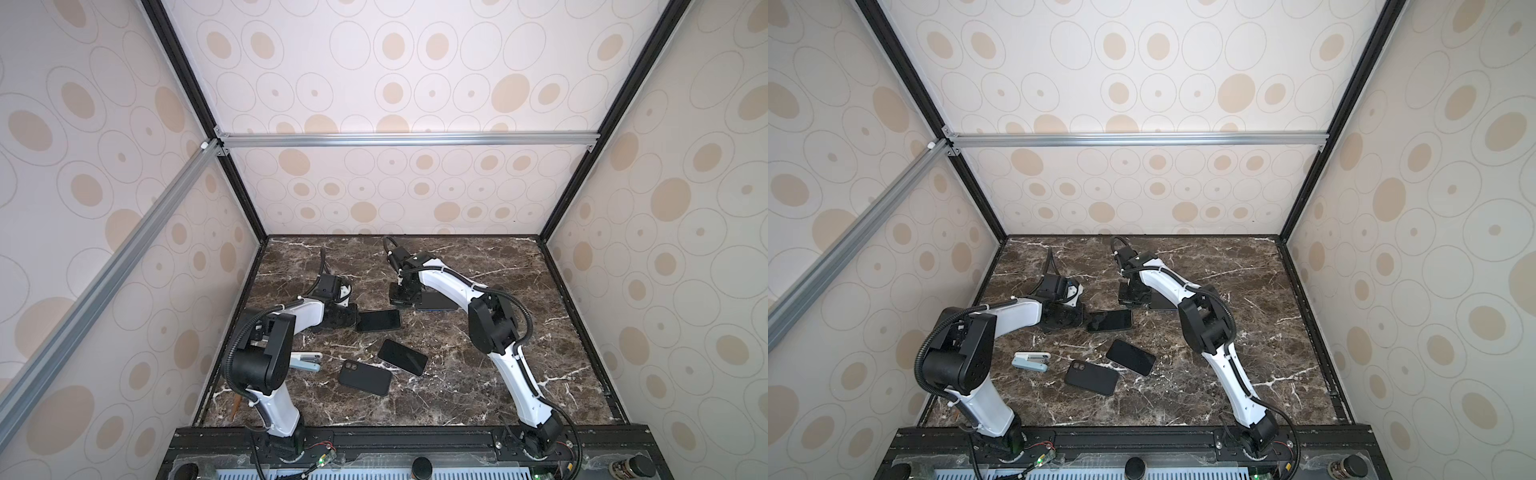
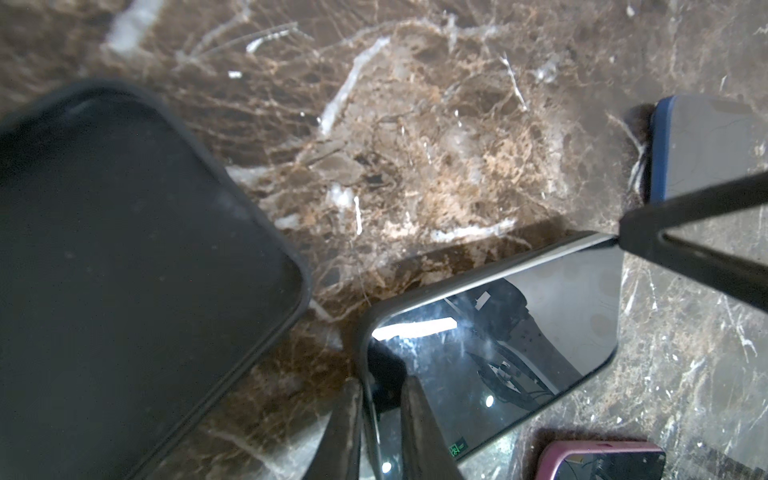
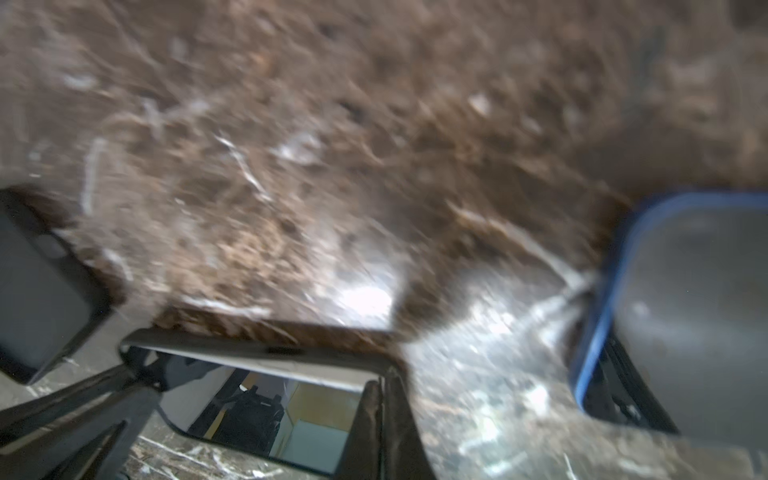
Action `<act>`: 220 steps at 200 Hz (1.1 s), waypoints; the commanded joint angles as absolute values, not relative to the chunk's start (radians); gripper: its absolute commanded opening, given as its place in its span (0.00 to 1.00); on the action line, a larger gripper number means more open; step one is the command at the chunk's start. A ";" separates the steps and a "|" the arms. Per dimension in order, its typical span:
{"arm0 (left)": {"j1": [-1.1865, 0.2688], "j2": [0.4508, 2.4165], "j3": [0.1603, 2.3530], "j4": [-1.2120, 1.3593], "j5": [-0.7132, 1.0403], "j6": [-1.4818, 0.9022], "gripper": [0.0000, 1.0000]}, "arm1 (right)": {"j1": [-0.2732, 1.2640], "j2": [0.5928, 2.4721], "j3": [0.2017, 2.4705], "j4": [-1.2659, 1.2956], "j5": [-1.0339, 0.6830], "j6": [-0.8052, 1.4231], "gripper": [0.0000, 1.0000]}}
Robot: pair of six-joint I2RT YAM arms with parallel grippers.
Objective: Put the phone into the phone case
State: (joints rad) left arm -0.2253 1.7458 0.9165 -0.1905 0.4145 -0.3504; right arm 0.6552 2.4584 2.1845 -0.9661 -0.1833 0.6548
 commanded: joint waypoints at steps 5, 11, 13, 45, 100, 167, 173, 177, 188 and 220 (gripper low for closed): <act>-0.235 1.787 0.901 -0.236 0.418 -0.329 0.19 | 0.692 2.527 2.228 -1.009 -0.188 0.572 0.10; -0.235 1.790 0.902 -0.232 0.426 -0.333 0.19 | 0.692 2.528 2.236 -1.021 -0.177 0.557 0.11; -0.235 1.791 0.904 -0.232 0.427 -0.333 0.19 | 0.692 2.527 2.236 -1.023 -0.173 0.554 0.11; -0.234 1.802 0.927 -0.244 0.424 -0.339 0.20 | 0.675 2.532 2.219 -1.062 -0.195 0.524 0.14; -0.270 1.765 0.890 -0.238 0.456 -0.387 0.21 | 0.660 2.392 2.015 -0.987 -0.226 0.505 0.14; -0.330 1.746 0.862 -0.227 0.465 -0.422 0.21 | 0.653 2.263 1.862 -0.905 -0.219 0.534 0.14; -0.330 1.743 0.865 -0.233 0.465 -0.418 0.21 | 0.651 2.251 1.857 -0.903 -0.209 0.535 0.14; -0.330 1.743 0.867 -0.237 0.459 -0.415 0.21 | 0.650 2.242 1.854 -0.900 -0.204 0.534 0.15; -0.330 1.745 0.875 -0.244 0.445 -0.405 0.21 | 0.647 2.216 1.843 -0.896 -0.188 0.535 0.18; -0.330 1.767 0.905 -0.263 0.442 -0.384 0.21 | 0.647 2.139 1.770 -0.888 -0.143 0.538 0.22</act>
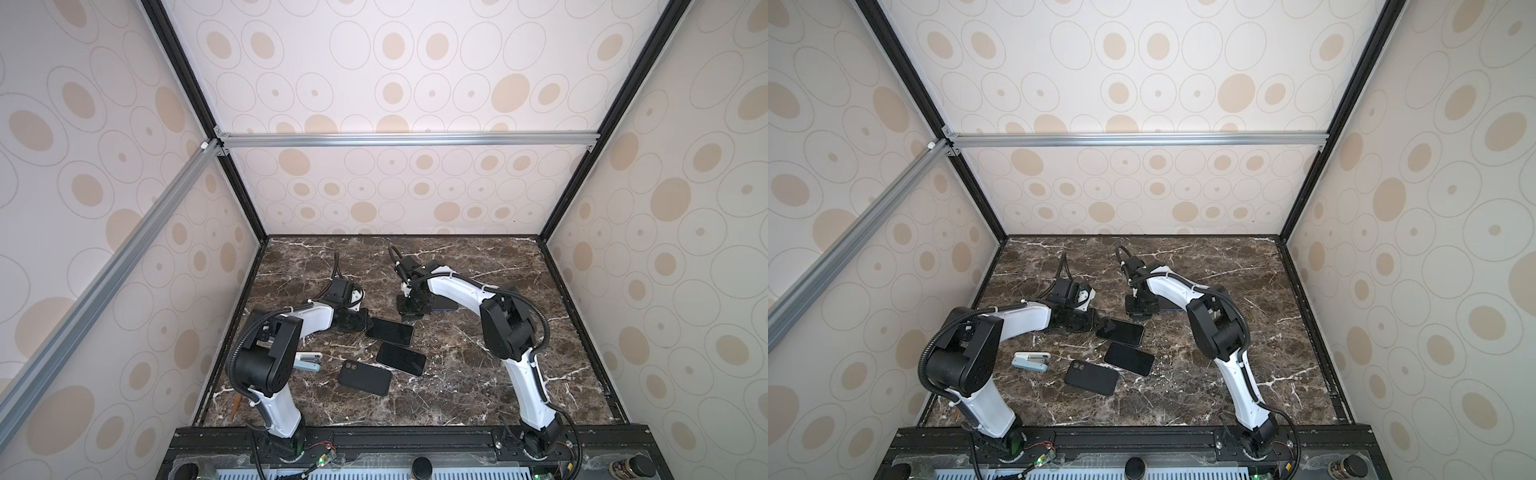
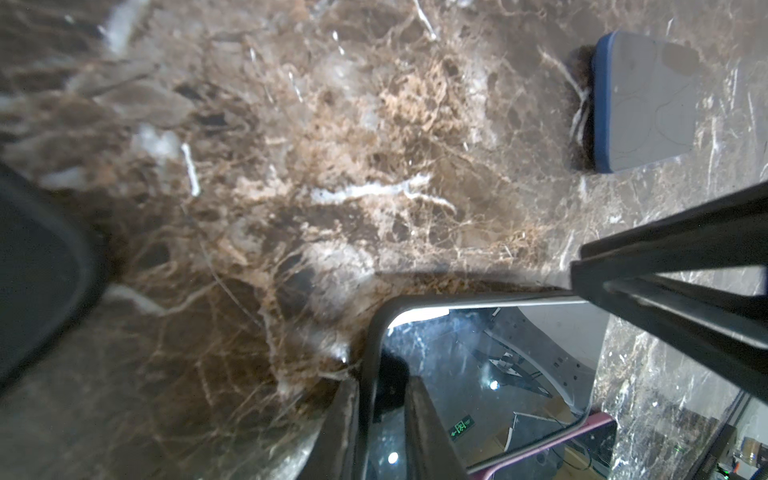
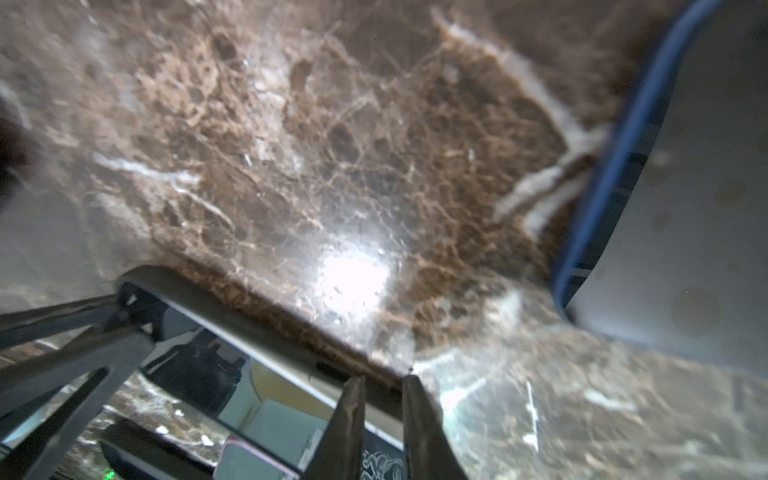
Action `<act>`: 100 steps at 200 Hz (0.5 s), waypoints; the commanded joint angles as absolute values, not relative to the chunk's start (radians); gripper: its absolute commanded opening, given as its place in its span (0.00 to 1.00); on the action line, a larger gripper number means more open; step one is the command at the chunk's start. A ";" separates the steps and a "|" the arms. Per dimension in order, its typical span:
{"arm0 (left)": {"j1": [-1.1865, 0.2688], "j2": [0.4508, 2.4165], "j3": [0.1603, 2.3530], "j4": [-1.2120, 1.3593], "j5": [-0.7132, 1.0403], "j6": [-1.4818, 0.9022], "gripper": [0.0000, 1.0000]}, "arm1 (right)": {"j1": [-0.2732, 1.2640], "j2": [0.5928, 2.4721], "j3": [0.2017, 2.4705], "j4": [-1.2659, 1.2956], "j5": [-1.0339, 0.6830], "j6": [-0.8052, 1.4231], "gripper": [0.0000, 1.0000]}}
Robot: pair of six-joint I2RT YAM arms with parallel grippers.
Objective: Put the phone into the phone case
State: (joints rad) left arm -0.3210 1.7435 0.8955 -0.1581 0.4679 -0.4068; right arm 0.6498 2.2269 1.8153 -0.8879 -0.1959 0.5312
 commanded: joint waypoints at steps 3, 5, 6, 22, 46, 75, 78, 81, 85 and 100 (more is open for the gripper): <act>-0.330 1.767 0.907 -0.262 0.443 -0.384 0.21 | 0.645 2.133 1.759 -0.884 -0.144 0.538 0.22; -0.330 1.768 0.907 -0.262 0.443 -0.384 0.21 | 0.645 2.128 1.755 -0.883 -0.143 0.539 0.22; -0.330 1.768 0.907 -0.261 0.443 -0.384 0.21 | 0.645 2.127 1.751 -0.882 -0.144 0.540 0.22; -0.330 1.770 0.909 -0.260 0.440 -0.379 0.21 | 0.644 2.107 1.705 -0.863 -0.172 0.547 0.22; -0.330 1.776 0.910 -0.264 0.439 -0.371 0.21 | 0.644 2.095 1.649 -0.830 -0.200 0.569 0.20; -0.330 1.776 0.905 -0.264 0.442 -0.371 0.21 | 0.644 2.088 1.604 -0.801 -0.193 0.583 0.20; -0.330 1.776 0.904 -0.263 0.442 -0.372 0.21 | 0.644 2.090 1.602 -0.799 -0.193 0.584 0.20; -0.330 1.776 0.904 -0.263 0.444 -0.372 0.21 | 0.644 2.091 1.597 -0.796 -0.196 0.584 0.20; -0.330 1.776 0.902 -0.263 0.444 -0.372 0.21 | 0.645 2.093 1.592 -0.789 -0.200 0.584 0.20; -0.330 1.775 0.904 -0.266 0.444 -0.371 0.21 | 0.644 2.100 1.579 -0.777 -0.211 0.591 0.18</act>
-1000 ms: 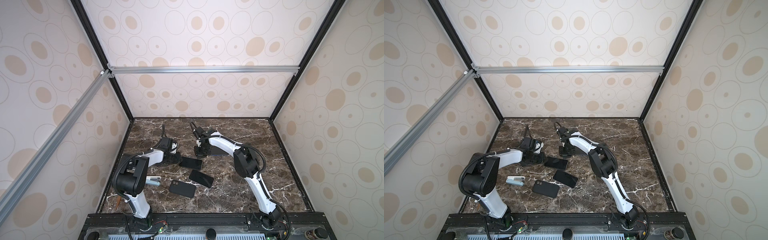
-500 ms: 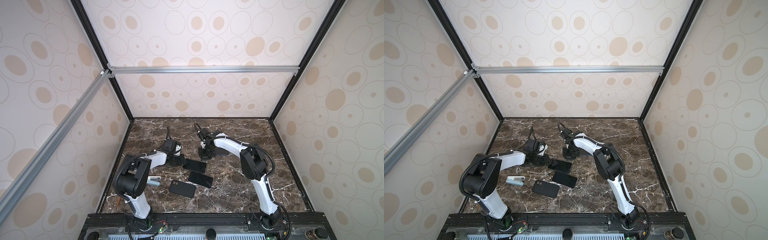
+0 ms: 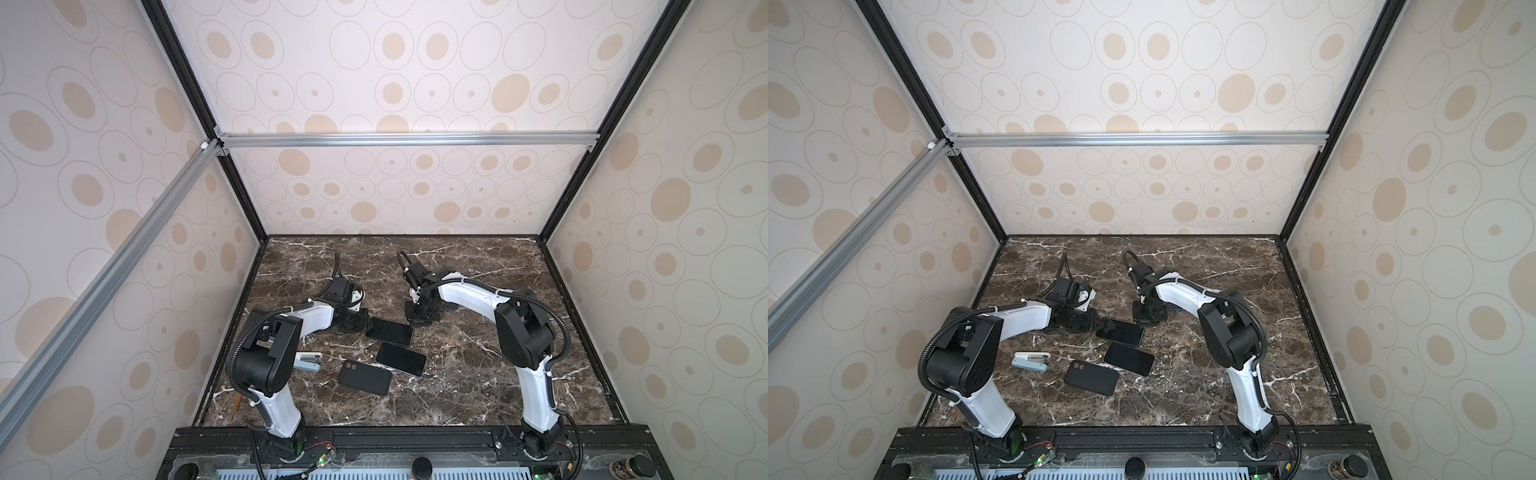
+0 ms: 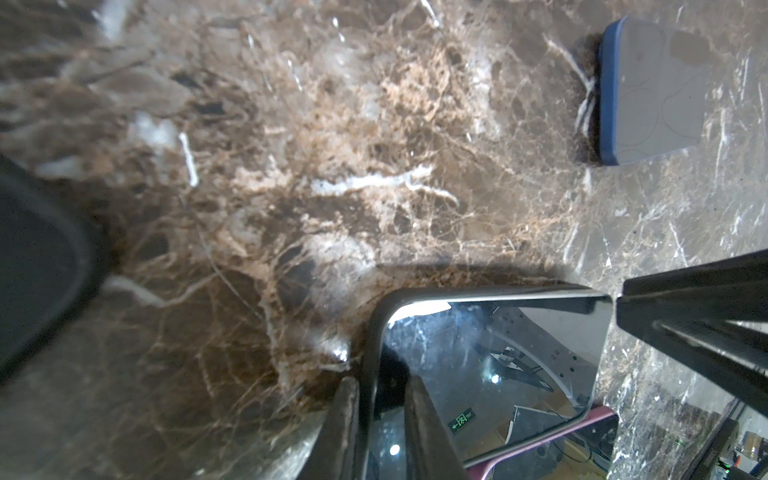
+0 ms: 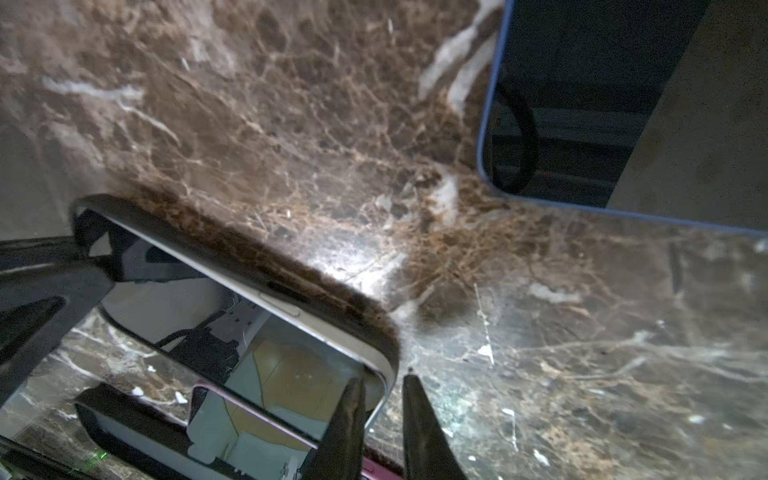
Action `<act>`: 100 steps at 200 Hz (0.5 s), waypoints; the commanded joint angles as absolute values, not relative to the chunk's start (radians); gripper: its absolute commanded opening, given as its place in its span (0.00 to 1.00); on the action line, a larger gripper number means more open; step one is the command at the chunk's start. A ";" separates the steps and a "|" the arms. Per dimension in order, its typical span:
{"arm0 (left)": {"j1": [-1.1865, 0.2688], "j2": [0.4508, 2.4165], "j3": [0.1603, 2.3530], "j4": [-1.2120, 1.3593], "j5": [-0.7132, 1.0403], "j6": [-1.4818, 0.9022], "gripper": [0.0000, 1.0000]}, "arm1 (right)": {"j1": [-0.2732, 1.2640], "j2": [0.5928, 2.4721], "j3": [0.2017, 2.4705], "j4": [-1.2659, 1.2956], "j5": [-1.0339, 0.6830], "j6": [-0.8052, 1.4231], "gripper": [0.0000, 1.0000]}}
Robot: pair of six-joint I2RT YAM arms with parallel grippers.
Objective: Put the phone into the phone case
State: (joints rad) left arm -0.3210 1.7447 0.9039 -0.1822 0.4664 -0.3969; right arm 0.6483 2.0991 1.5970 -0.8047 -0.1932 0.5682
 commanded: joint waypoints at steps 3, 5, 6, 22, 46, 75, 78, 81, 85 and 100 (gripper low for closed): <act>-0.329 1.775 0.905 -0.266 0.443 -0.371 0.21 | 0.644 2.101 1.578 -0.775 -0.213 0.593 0.18; -0.330 1.775 0.904 -0.266 0.443 -0.371 0.21 | 0.645 2.101 1.576 -0.774 -0.215 0.594 0.17; -0.330 1.775 0.904 -0.266 0.443 -0.371 0.21 | 0.645 2.102 1.576 -0.773 -0.216 0.595 0.17; -0.330 1.773 0.902 -0.266 0.446 -0.374 0.21 | 0.644 2.103 1.560 -0.757 -0.228 0.600 0.14; -0.330 1.772 0.897 -0.266 0.446 -0.376 0.21 | 0.644 2.105 1.546 -0.747 -0.232 0.598 0.12; -0.330 1.774 0.889 -0.261 0.451 -0.383 0.21 | 0.644 2.122 1.533 -0.754 -0.257 0.599 0.11; -0.330 1.773 0.888 -0.259 0.451 -0.385 0.21 | 0.644 2.123 1.527 -0.753 -0.259 0.601 0.11; -0.330 1.772 0.886 -0.256 0.451 -0.387 0.21 | 0.645 2.122 1.524 -0.751 -0.263 0.604 0.11; -0.330 1.772 0.884 -0.256 0.453 -0.390 0.21 | 0.644 2.122 1.519 -0.750 -0.268 0.605 0.10; -0.331 1.772 0.878 -0.251 0.460 -0.399 0.21 | 0.648 2.120 1.509 -0.756 -0.284 0.606 0.10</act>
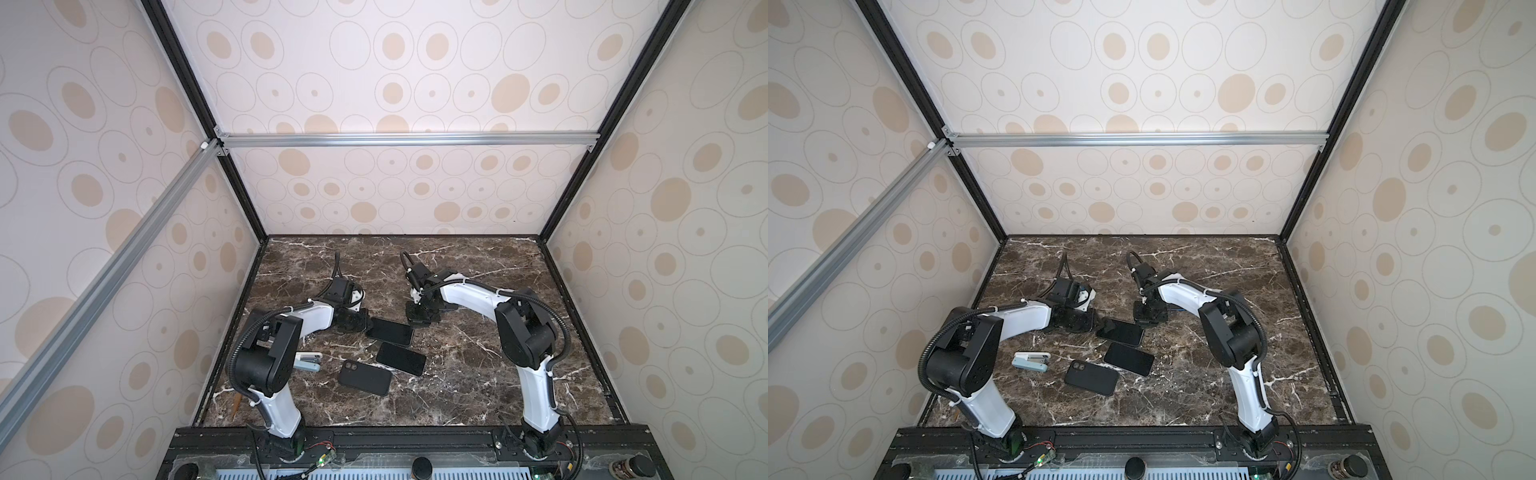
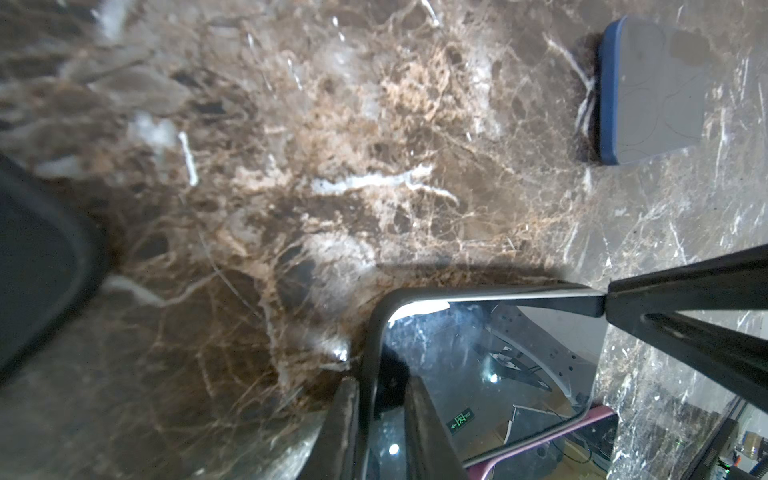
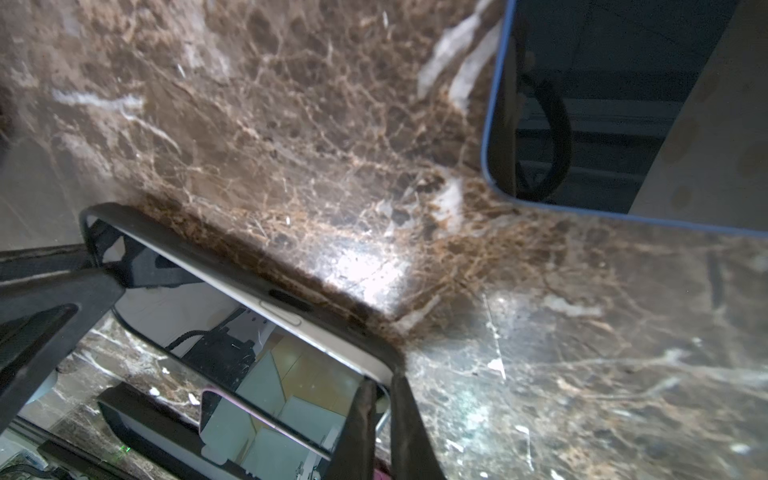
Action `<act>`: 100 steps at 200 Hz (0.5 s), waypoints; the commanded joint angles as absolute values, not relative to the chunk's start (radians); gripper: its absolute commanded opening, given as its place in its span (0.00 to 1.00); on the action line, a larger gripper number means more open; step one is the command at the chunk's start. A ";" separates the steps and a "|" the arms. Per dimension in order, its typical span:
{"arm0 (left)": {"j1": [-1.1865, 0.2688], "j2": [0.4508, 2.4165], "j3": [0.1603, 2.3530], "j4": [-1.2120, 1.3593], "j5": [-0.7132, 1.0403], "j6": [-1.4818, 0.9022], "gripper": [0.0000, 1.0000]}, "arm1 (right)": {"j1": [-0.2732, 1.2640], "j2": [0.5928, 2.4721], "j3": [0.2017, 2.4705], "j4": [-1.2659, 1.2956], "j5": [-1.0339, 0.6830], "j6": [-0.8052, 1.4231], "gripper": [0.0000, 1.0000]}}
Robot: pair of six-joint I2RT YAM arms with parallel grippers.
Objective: Put the phone into the phone case
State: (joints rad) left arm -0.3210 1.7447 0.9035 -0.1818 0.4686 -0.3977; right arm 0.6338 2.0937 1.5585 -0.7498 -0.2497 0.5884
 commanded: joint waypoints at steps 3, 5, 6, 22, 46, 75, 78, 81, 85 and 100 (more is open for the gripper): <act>-0.331 1.772 0.877 -0.251 0.461 -0.401 0.21 | 0.649 2.121 1.508 -0.758 -0.287 0.604 0.10; -0.331 1.772 0.875 -0.250 0.463 -0.403 0.21 | 0.650 2.121 1.507 -0.760 -0.288 0.603 0.10; -0.331 1.772 0.875 -0.250 0.463 -0.403 0.21 | 0.649 2.121 1.506 -0.761 -0.288 0.603 0.10; -0.331 1.768 0.865 -0.248 0.463 -0.415 0.21 | 0.655 2.121 1.501 -0.778 -0.293 0.594 0.10; -0.334 1.751 0.839 -0.242 0.458 -0.433 0.20 | 0.655 2.119 1.500 -0.803 -0.295 0.580 0.10; -0.339 1.745 0.813 -0.234 0.452 -0.439 0.20 | 0.654 2.125 1.492 -0.788 -0.284 0.581 0.09; -0.339 1.748 0.813 -0.232 0.453 -0.440 0.20 | 0.654 2.128 1.490 -0.781 -0.283 0.583 0.08; -0.340 1.750 0.812 -0.233 0.454 -0.438 0.20 | 0.655 2.129 1.489 -0.776 -0.284 0.583 0.08; -0.340 1.752 0.811 -0.232 0.455 -0.438 0.20 | 0.654 2.133 1.486 -0.770 -0.283 0.584 0.08; -0.343 1.758 0.805 -0.226 0.460 -0.439 0.20 | 0.654 2.148 1.477 -0.737 -0.289 0.593 0.08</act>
State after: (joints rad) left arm -0.3210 1.7241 0.8551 -0.1257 0.4702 -0.4297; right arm 0.6327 2.0842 1.5337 -0.7498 -0.2737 0.5861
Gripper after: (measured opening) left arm 0.198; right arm 0.086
